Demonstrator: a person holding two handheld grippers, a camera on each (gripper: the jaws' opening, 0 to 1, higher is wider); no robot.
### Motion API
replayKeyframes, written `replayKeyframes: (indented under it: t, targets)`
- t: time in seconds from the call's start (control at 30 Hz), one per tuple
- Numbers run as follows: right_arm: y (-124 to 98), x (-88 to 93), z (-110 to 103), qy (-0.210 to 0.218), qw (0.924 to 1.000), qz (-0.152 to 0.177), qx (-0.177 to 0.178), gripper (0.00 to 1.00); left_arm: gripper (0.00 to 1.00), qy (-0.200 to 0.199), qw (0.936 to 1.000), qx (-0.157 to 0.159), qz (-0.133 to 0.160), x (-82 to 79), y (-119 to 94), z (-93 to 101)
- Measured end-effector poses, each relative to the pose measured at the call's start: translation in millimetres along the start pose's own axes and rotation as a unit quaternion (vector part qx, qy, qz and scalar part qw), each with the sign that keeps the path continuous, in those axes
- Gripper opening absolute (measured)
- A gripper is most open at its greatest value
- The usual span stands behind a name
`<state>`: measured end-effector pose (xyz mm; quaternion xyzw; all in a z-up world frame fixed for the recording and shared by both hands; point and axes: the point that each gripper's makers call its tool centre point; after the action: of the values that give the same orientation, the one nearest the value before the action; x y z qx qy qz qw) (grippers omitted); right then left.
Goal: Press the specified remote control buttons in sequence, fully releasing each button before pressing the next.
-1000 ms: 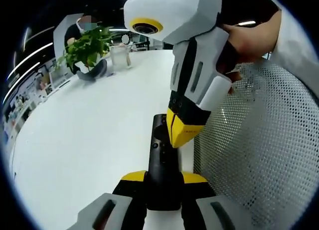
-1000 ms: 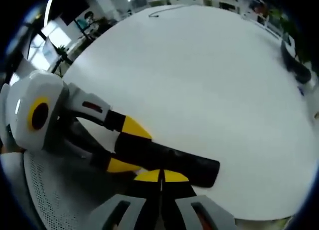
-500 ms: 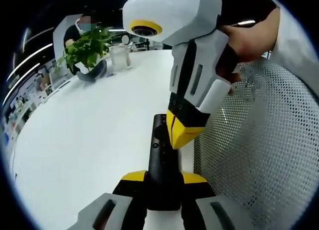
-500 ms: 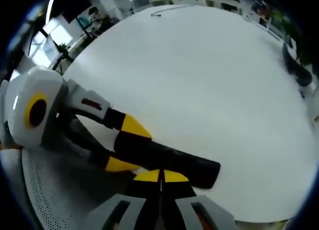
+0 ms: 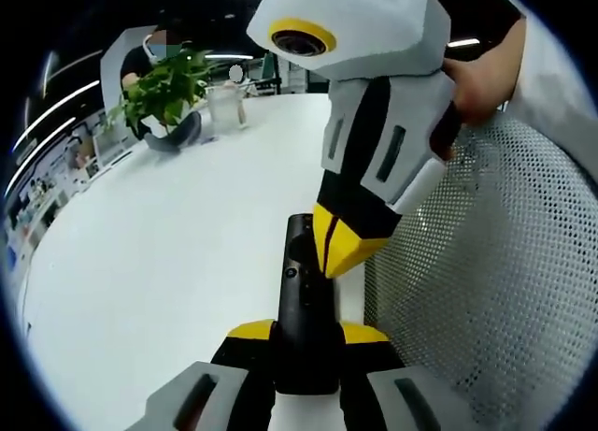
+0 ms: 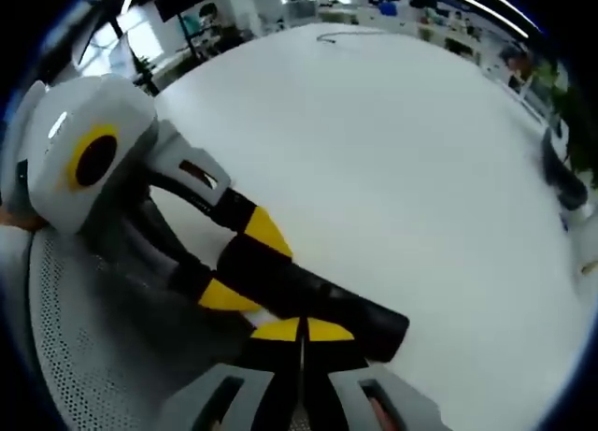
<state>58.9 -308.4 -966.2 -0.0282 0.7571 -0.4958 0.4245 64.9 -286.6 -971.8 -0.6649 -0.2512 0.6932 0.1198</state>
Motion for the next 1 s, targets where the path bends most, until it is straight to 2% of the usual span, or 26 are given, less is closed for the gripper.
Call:
replayKeyframes:
  t: [0.07, 0.33, 0.6, 0.9, 1.0]
  targets:
    - [0.1, -4.7, 2.7, -0.007, 0.9999, 0.013, 0.007, 0.0, 0.23, 0.0, 1.0, 0.0, 0.0, -0.3, -0.1, 0.0]
    - [1.0, -3.1, 1.3, -0.001, 1.0, 0.008, 0.002, 0.0, 0.23, -0.002, 1.0, 0.0, 0.0, -0.7, -0.2, -0.6]
    - [3.0, -1.6, 1.4, -0.048, 0.9988, 0.006, 0.013, 0.0, 0.23, -0.012, 0.9999, -0.002, 0.0, -0.6, -0.1, -0.8]
    - [1.1, -3.2, 3.0, -0.02, 0.9997, 0.006, 0.01, 0.0, 0.23, -0.002, 1.0, -0.001, -0.001, -0.7, 0.2, -0.3]
    - [-2.1, -6.3, 9.7, 0.004, 0.9996, 0.015, 0.026, 0.0, 0.24, 0.001, 1.0, -0.001, -0.001, -0.7, -0.1, -0.2]
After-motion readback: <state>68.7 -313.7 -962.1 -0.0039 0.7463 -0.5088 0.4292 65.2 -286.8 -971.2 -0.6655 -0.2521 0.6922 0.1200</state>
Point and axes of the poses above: the point that each gripper's makers call its tool centre point, and the gripper's own axes: y roughly forward along the fingers, z roughly to its right, x roughly out of its underside, and after that the axes turned 14 degrees about z, right-handed
